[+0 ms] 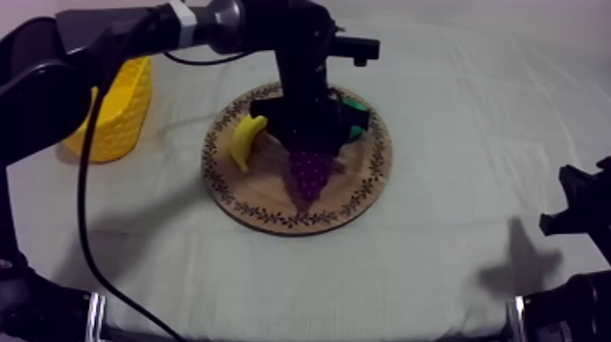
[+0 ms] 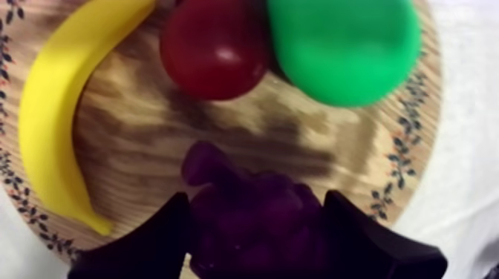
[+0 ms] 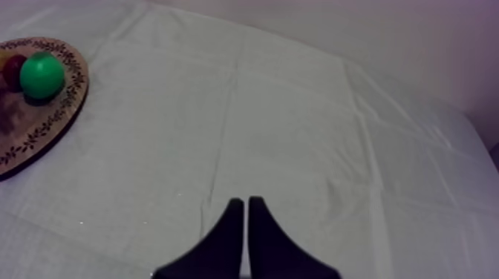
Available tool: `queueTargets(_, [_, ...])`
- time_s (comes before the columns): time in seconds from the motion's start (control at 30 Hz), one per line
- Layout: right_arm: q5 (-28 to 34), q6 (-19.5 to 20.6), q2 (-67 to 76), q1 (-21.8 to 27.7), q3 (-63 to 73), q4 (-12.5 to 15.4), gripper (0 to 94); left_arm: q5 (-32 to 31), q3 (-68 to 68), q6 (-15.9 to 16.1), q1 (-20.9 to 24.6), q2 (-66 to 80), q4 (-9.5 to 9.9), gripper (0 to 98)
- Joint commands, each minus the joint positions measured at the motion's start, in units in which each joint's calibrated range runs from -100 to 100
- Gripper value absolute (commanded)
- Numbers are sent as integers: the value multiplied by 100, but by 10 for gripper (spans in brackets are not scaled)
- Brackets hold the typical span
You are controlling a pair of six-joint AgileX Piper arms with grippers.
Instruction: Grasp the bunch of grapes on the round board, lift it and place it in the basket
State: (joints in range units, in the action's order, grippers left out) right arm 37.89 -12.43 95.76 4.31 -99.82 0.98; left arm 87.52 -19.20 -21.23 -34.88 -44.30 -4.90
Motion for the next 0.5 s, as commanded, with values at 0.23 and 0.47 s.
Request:
queueTargets(0.23, [2, 0, 0, -2, 4, -3, 3, 86, 173, 157, 14, 1056, 13, 526])
queueTargets(0.47, [2, 0, 0, -2, 4, -3, 3, 288, 283, 188, 17, 1639, 71, 527])
